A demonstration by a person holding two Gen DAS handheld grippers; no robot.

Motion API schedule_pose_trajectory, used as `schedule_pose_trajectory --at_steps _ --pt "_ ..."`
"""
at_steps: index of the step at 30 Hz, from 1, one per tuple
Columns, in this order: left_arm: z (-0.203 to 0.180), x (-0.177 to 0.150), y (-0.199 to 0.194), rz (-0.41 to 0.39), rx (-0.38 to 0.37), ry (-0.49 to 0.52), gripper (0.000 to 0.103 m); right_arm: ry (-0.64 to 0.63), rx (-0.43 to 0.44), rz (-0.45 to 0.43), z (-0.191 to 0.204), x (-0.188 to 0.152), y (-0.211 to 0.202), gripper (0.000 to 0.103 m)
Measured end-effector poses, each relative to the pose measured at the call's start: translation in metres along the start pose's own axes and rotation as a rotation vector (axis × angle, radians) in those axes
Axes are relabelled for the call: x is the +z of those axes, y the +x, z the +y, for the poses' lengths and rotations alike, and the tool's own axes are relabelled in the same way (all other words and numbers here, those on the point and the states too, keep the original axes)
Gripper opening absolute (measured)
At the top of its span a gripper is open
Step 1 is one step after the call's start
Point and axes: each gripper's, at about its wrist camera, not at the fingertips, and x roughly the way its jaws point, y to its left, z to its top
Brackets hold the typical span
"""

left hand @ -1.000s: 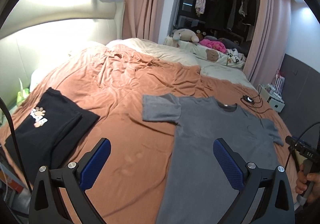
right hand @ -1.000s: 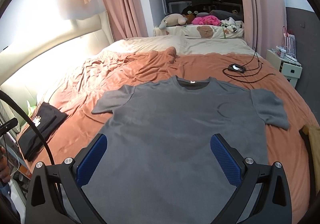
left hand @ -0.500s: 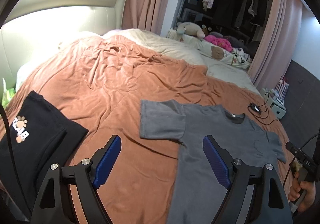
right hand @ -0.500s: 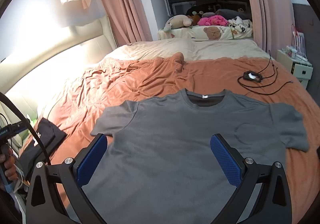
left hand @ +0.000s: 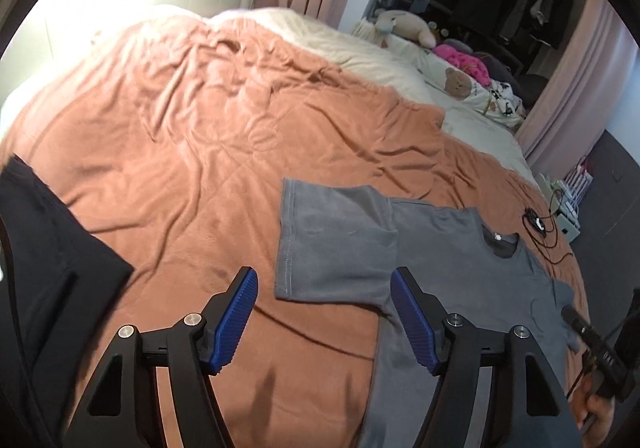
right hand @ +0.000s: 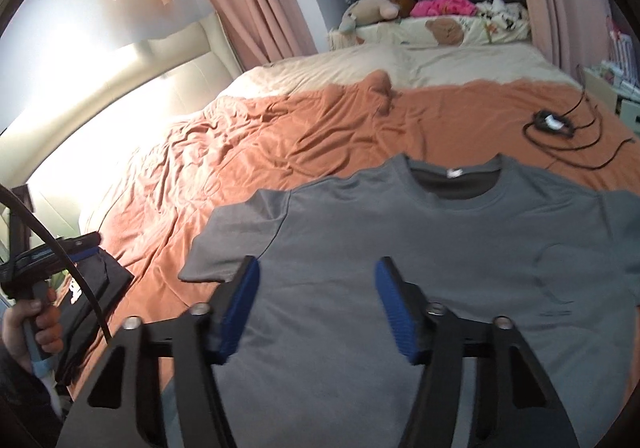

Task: Fold small clothes
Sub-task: 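Grasp the grey T-shirt's side edge with the left gripper and lift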

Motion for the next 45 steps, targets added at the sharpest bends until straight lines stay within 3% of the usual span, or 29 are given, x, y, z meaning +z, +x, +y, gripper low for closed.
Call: schedule_pose_trajectory --at_steps 11,25,27,29,32,33,34,45 --pt "0.025 0.014 0.082 0.082 -0.008 -0.074 0.065 0.035 0.002 0.090 0.009 0.003 0.082 0.025" --pt "0.042 0.023 0.167 0.183 0.026 -0.102 0.061 0.121 0.078 0.194 0.026 0.007 0.172 0.011" --pt "0.045 0.022 0.176 0.190 0.040 -0.100 0.056 0.139 0.083 0.211 0.026 0.008 0.183 0.010" --pt "0.046 0.020 0.186 0.213 0.040 -0.100 0.037 0.156 0.091 0.215 0.025 0.010 0.191 0.008" --pt "0.047 0.017 0.191 0.228 0.009 -0.116 0.023 0.192 0.116 0.225 0.025 0.011 0.202 0.007" --pt "0.046 0.018 0.190 0.223 -0.003 -0.116 0.012 0.207 0.132 0.231 0.026 0.011 0.207 0.007" --pt "0.045 0.018 0.188 0.227 -0.028 -0.123 0.008 0.219 0.140 0.241 0.026 0.010 0.212 0.006" --pt "0.017 0.047 0.151 0.155 -0.076 -0.062 0.006 0.285 0.174 0.284 0.032 0.010 0.258 0.006"
